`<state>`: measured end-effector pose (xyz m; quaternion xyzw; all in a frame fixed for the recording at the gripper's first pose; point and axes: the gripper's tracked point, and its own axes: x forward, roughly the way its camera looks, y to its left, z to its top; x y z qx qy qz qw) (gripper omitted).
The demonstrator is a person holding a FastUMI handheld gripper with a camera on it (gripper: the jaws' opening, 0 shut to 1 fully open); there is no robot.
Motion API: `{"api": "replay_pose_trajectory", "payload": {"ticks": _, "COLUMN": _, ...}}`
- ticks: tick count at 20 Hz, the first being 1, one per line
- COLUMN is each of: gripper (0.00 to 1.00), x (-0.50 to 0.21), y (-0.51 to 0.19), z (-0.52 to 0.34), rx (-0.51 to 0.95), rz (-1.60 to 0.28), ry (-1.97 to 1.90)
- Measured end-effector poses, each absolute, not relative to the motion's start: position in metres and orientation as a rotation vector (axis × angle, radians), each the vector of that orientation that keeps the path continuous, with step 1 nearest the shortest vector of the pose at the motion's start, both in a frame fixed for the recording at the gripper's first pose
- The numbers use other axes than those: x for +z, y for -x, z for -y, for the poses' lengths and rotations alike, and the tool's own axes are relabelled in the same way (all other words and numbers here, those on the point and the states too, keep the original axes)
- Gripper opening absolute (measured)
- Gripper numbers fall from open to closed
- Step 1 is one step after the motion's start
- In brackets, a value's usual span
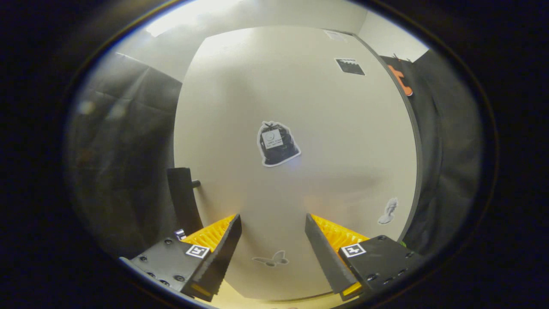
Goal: Open the shoe cabinet door, grab the shoes and put them into the shoe cabinet, then close the shoe cabinet door.
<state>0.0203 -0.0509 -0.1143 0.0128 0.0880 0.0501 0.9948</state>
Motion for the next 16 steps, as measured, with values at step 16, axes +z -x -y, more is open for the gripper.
{"api": "replay_pose_trajectory", "payload": {"ticks": 16, "gripper": 0.94, "x": -0.1187, "y": -0.0202, "z": 0.0512, "rx": 0.016, "rz": -0.149, "ry": 0.017}}
